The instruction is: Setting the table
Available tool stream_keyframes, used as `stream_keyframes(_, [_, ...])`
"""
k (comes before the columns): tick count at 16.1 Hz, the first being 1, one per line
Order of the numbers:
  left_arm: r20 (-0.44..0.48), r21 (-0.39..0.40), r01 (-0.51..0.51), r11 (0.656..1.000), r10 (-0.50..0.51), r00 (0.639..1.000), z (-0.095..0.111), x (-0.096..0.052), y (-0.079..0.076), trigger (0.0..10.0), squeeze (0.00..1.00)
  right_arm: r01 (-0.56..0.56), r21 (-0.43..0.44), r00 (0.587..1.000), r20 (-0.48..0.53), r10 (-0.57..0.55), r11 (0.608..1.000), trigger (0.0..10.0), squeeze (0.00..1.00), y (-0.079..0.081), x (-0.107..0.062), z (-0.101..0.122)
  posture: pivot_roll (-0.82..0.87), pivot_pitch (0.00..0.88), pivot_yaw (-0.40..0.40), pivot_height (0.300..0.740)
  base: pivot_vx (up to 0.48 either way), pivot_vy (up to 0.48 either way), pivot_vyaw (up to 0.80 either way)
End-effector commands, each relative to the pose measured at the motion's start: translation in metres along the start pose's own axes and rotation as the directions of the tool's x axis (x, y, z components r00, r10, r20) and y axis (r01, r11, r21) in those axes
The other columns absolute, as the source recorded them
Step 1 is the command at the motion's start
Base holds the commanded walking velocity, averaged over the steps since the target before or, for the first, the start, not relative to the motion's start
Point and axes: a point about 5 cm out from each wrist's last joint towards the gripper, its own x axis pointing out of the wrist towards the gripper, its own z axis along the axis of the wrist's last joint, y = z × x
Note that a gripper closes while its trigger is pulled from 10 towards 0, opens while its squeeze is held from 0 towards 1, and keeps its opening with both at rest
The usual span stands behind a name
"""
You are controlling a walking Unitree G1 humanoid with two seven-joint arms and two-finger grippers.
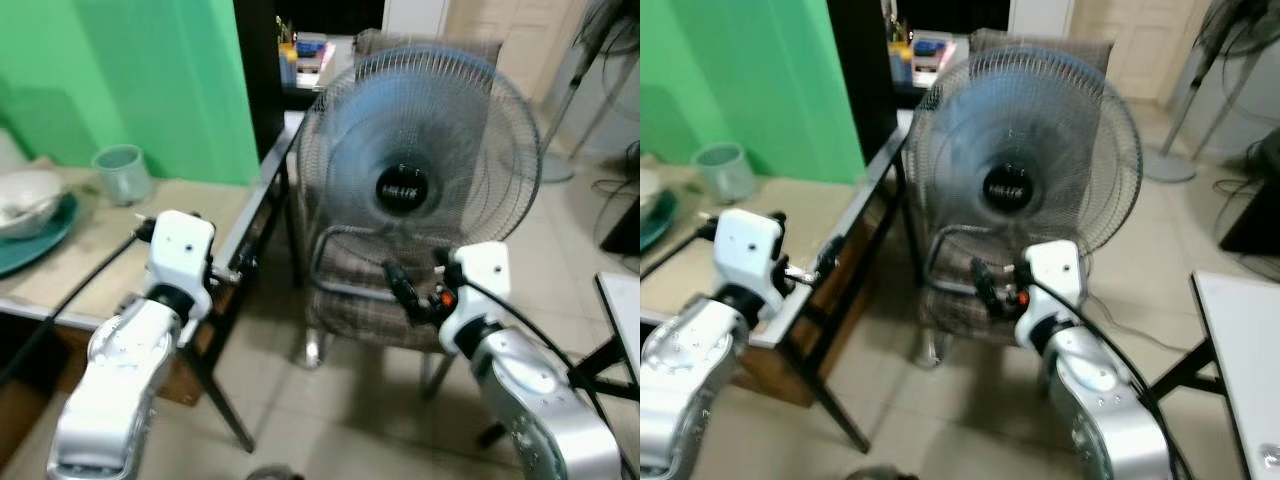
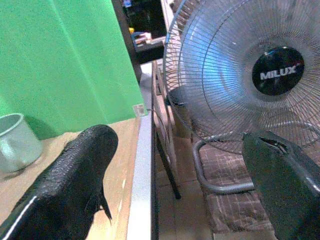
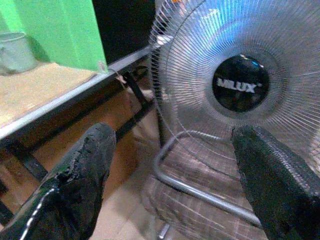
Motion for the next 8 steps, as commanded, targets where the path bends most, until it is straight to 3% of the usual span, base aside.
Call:
stream_keyframes(1, [0.003,0.018,-0.032,0.999,0.032,0.999,0.0022,-0.001,0.0074,10.0,0.0,0.0,-0.009,1.0,0.011,0.0,1.0,10.0,0.0,0.0005,0.0021,0.0024,0.13,0.0,0.031,0.74,0.0,0.352,0.0])
stream_keyframes(4, [0.005,0.023,-0.046,0.999,0.045,0.999,0.0026,-0.0015,0.0124,10.0,0.0,0.039,-0.049,0.999,0.011,-0.038,0.998,10.0,0.0,-0.0047,0.0056,-0.0002,0.14,0.0,0.028,0.74,0.0,0.339,0.0])
stream_keyframes(6, [0.012,0.031,-0.029,0.999,0.029,1.0,0.0047,-0.0013,0.0119,10.0,0.0,-0.01,0.02,1.0,0.02,0.009,1.0,10.0,0.0,0.0028,0.0066,0.0018,0.15,0.0,0.026,0.74,0.0,0.322,0.0])
stream_keyframes(8, [0.008,0.023,-0.038,0.999,0.038,0.999,0.0043,-0.0004,0.013,10.0,0.0,0.011,0.084,1.0,0.014,-0.012,0.996,10.0,0.0,0.0047,0.0069,-0.0005,0.15,0.0,0.033,0.74,0.0,0.322,0.0])
